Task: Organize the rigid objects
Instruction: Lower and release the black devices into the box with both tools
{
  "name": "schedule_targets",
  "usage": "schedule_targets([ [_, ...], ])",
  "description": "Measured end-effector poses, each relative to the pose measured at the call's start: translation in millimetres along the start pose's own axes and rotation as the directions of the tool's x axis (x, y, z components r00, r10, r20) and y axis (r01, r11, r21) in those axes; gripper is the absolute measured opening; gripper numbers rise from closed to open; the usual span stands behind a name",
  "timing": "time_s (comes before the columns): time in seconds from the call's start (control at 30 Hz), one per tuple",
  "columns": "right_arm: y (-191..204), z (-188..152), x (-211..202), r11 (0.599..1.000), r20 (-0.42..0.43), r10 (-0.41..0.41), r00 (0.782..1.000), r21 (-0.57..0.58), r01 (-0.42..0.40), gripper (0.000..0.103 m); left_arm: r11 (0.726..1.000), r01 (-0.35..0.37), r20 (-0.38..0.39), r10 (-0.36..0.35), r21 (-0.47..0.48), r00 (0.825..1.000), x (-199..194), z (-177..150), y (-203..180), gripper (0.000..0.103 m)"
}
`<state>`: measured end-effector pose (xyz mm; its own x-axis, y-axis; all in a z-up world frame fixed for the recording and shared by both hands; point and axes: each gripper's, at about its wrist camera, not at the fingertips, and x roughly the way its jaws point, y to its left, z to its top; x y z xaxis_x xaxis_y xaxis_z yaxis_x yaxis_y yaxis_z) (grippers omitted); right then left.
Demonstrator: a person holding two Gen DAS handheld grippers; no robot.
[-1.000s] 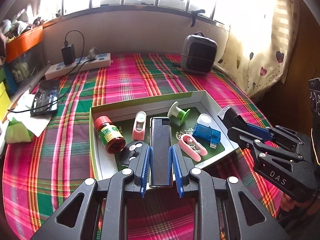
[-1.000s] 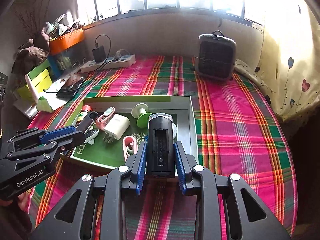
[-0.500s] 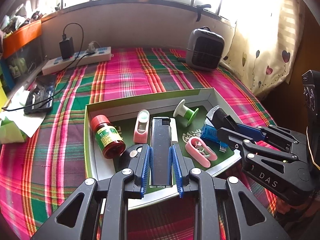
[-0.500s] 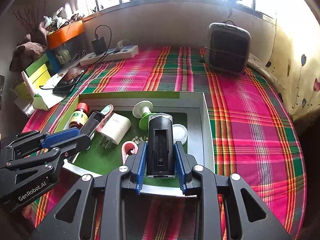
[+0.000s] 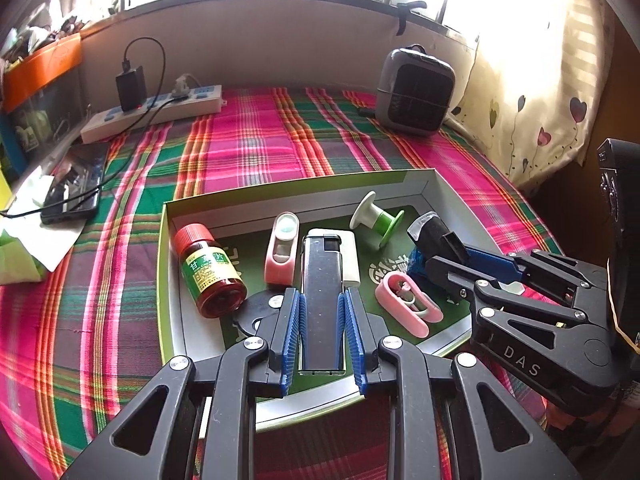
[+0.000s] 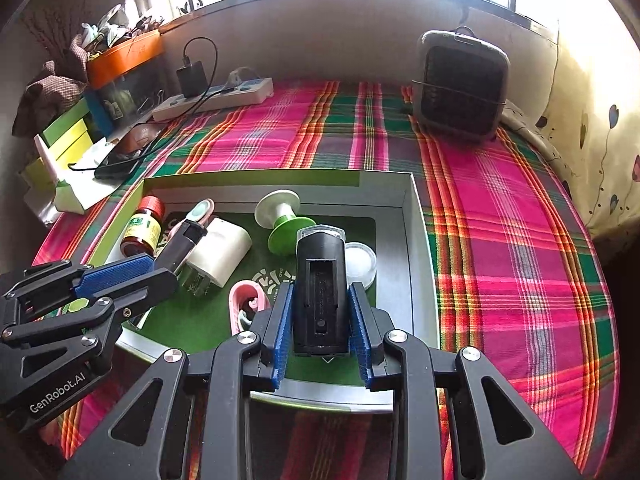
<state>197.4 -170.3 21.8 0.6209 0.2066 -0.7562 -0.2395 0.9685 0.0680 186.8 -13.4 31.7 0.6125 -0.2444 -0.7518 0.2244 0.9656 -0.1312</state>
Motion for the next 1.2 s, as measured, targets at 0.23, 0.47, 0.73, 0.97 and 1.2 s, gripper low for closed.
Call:
schedule_targets([
  [0.23, 2, 0, 1, 1.000, 0.006, -0.002, 1.000, -0.008, 0.002, 0.029, 1.000, 0.007, -0.004, -0.007, -0.007, 1.000, 2, 1, -1, 0.022],
  [0.47, 2, 0, 0, 1.000, 0.006, 0.004, 1.000, -0.009, -0.004, 0.029, 1.000, 0.007, -0.019, -0.007, -0.015, 1.000, 6, -1, 1, 0.022],
  [0.73, 3, -1, 0, 1.000, 0.010, 0.010, 1.000, -0.004, -0.010, 0.029, 1.000, 0.008, -0.023, -0.008, -0.017, 1.000, 6, -2, 1, 0.022],
  [0.97, 3, -2, -6, 1.000, 0.030, 0.012, 0.999, 0.003, -0.012, 0.033, 1.000, -0.013, -0.025, 0.013, -0.022, 1.000, 4, -5, 0, 0.032],
  [1.2, 4, -6, -13, 1.000, 0.046, 0.013, 0.999, 0.012, -0.013, 0.036, 0.999, -0.037, -0.016, 0.036, -0.023, 0.999, -5, -9, -3, 0.033],
])
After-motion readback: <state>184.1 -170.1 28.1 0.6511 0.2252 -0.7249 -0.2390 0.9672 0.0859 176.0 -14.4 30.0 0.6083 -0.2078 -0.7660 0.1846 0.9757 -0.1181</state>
